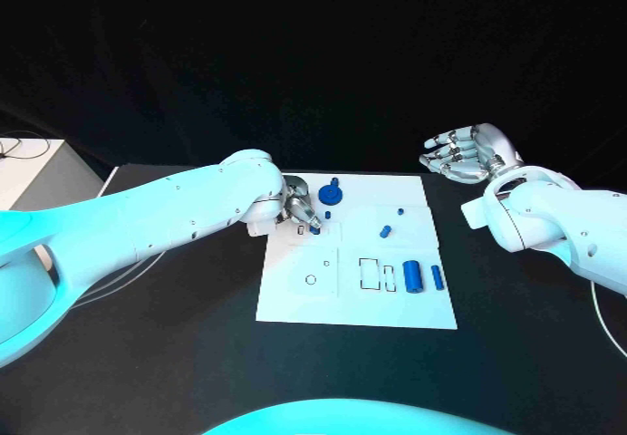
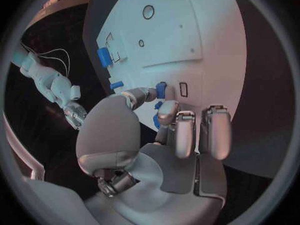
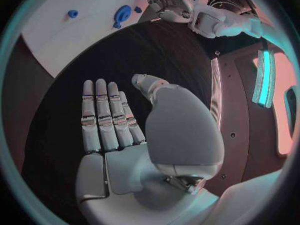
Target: Assemble the parts on the task board
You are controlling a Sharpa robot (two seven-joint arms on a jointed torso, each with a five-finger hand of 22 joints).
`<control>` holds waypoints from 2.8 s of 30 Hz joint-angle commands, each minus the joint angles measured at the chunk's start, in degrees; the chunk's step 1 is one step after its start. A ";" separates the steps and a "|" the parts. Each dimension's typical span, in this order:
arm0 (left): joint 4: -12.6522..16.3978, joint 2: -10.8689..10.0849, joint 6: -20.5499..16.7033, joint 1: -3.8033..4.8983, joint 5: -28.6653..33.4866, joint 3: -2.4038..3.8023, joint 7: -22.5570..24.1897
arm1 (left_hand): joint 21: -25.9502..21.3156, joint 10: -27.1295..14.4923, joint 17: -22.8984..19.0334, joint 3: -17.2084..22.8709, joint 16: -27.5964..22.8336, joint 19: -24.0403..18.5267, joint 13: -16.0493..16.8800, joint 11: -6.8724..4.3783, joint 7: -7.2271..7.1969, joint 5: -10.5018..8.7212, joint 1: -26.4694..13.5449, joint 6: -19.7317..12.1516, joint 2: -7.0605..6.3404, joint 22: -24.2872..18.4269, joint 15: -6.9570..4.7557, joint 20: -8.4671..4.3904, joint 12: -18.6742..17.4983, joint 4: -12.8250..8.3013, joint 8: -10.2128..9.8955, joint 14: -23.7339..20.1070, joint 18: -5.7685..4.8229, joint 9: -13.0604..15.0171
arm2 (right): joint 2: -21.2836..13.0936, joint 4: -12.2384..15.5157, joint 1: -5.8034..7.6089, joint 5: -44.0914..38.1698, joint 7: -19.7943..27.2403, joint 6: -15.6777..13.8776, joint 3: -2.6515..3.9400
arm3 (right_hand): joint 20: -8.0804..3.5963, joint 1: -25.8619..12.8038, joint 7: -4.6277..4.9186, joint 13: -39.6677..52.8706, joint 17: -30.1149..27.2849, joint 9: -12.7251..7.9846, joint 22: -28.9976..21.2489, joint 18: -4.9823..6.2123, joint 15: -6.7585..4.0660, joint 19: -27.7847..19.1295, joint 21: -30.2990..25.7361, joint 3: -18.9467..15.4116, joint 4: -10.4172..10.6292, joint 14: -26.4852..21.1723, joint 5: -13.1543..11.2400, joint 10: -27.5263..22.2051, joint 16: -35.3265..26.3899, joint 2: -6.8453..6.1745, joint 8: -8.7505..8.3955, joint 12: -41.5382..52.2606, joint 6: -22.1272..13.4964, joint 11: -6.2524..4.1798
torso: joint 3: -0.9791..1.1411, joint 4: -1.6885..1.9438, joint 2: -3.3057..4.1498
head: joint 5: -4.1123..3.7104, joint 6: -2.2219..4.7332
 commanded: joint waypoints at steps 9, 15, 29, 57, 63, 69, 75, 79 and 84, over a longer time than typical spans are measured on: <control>-0.19 0.28 2.70 0.01 -0.39 0.05 0.13 | 0.29 0.44 15.09 11.28 0.25 0.23 0.22 -0.11 -1.42 0.40 0.01 1.78 0.23 2.98 -0.45 0.00 0.16 -11.77 0.41 5.86 -1.17 3.49 | -0.03 0.15 -0.02 -0.12 0.74 0.65 0.01 | 0.47 -0.49 0.48 -0.09 -0.08 -0.05 -0.04 0.29 0.19 -0.11 -0.30 -0.30 -0.03 -0.28 0.30 -0.46 -0.21 0.15 -0.25 -0.15 -0.05 -0.06 | 0.03 0.00 0.00 | -0.04 -0.07; -0.51 0.51 3.64 0.04 -1.25 0.03 -0.02 | 0.32 0.56 15.09 11.30 0.25 0.27 0.41 -0.12 -1.44 0.46 -0.01 1.83 0.20 3.05 -0.46 -0.01 0.26 -11.79 0.42 5.86 -1.19 3.52 | -0.03 0.15 -0.02 -0.12 0.73 0.63 0.01 | 0.47 -0.49 0.48 -0.09 -0.08 -0.05 -0.04 0.29 0.19 -0.11 -0.30 -0.30 -0.03 -0.28 0.30 -0.46 -0.21 0.15 -0.25 -0.15 -0.05 -0.06 | 0.03 0.00 -0.02 | -0.13 -0.05; -1.49 1.59 4.29 0.06 -1.61 -0.05 -0.12 | 0.34 1.28 15.09 10.68 0.25 0.35 1.11 -0.21 -1.59 0.32 -0.76 2.19 0.49 3.17 -0.48 -0.05 0.72 -11.18 0.52 5.86 -1.22 3.78 | 0.00 0.18 -0.02 -0.12 0.76 0.59 0.01 | 0.49 -0.48 0.49 -0.09 -0.12 -0.06 -0.18 0.29 0.21 -0.16 -0.30 -0.34 -0.06 -0.29 0.31 -0.50 -0.27 0.16 -0.28 -0.15 -0.05 -0.05 | 0.02 0.04 -0.05 | -0.25 -0.08; -3.33 3.91 2.94 0.02 -2.25 -0.31 -0.05 | 0.42 2.85 15.09 8.20 0.25 0.71 3.03 -0.77 -2.31 -1.20 -2.40 2.92 2.67 3.67 -0.90 -0.41 1.69 -9.23 0.47 5.86 -1.34 4.39 | -0.13 0.55 -0.01 -0.12 0.87 0.69 0.02 | 0.53 -0.46 0.50 -0.08 -0.21 -0.09 -0.46 0.30 0.24 -0.23 -0.29 -0.40 -0.14 -0.31 0.32 -0.56 -0.40 0.18 -0.34 -0.13 -0.04 -0.03 | -0.02 0.00 0.01 | -0.67 -0.11; -3.47 3.97 3.50 0.01 -2.61 -0.33 -0.12 | 0.43 2.81 15.09 7.89 0.25 0.76 2.98 -0.79 -2.34 -1.46 -2.39 2.82 2.60 3.75 -0.92 -0.43 1.62 -9.33 0.40 5.86 -1.36 4.43 | -0.19 0.62 -0.01 -0.12 0.89 0.76 0.02 | 0.53 -0.46 0.50 -0.08 -0.21 -0.09 -0.46 0.30 0.24 -0.23 -0.29 -0.40 -0.14 -0.31 0.32 -0.56 -0.40 0.18 -0.34 -0.13 -0.04 -0.03 | -0.03 0.06 -0.06 | -0.72 -0.26; -3.45 3.82 4.28 0.01 -2.78 -0.36 -0.18 | 0.38 2.88 15.09 6.02 0.25 0.77 3.24 -0.85 -2.46 -1.74 -2.57 2.65 1.68 3.75 -0.97 -0.49 1.65 -9.65 0.36 5.86 -1.37 4.73 | -0.20 0.61 -0.01 -0.10 0.93 0.82 0.02 | 0.53 -0.46 0.50 -0.08 -0.21 -0.09 -0.46 0.30 0.24 -0.23 -0.29 -0.40 -0.14 -0.31 0.32 -0.56 -0.40 0.18 -0.34 -0.13 -0.04 -0.03 | -0.08 0.07 -0.09 | -0.80 -0.29; -3.24 3.61 4.39 -0.01 -2.82 -0.37 -0.16 | 0.24 2.91 15.09 0.73 0.25 0.78 3.43 -1.26 -3.10 -3.20 -3.49 2.70 0.62 3.71 -1.29 -0.73 1.56 -8.42 0.01 5.86 -1.37 5.02 | -0.23 0.59 -0.02 -0.08 0.97 0.84 0.02 | 0.54 -0.46 0.51 -0.08 -0.24 -0.09 -0.54 0.30 0.26 -0.25 -0.29 -0.42 -0.15 -0.33 0.32 -0.57 -0.44 0.19 -0.36 -0.13 -0.04 -0.02 | -0.08 0.07 -0.05 | -0.80 -0.22; -3.17 3.49 4.24 -0.03 -2.83 -0.37 -0.12 | 0.16 2.81 15.09 -1.34 0.25 0.76 3.52 -1.36 -3.20 -3.94 -3.95 3.06 0.58 3.65 -1.41 -0.88 1.52 -7.27 -0.43 5.86 -1.35 4.85 | -0.22 0.55 -0.02 -0.06 1.06 0.91 0.02 | 0.55 -0.48 0.52 -0.08 -0.26 -0.10 -0.59 0.29 0.27 -0.27 -0.30 -0.44 -0.15 -0.35 0.32 -0.58 -0.47 0.19 -0.37 -0.12 -0.04 -0.01 | -0.08 0.05 -0.05 | -0.79 -0.19; -3.10 3.27 3.83 -0.04 -2.82 -0.36 -0.04 | 0.08 2.68 15.09 -4.80 0.25 0.80 3.72 -1.40 -3.27 -7.48 -4.71 3.80 0.62 3.66 -1.44 -0.95 1.49 -4.74 -1.26 5.86 -1.36 4.47 | -0.25 0.52 -0.02 -0.02 1.24 1.04 0.02 | 0.82 -0.68 0.56 -0.06 -0.74 -0.15 -1.55 0.25 0.56 -0.98 -0.40 -0.75 -0.17 -1.22 0.36 -0.55 -1.31 0.25 -0.49 -0.03 0.07 0.06 | -0.07 0.05 -0.05 | -0.79 -0.32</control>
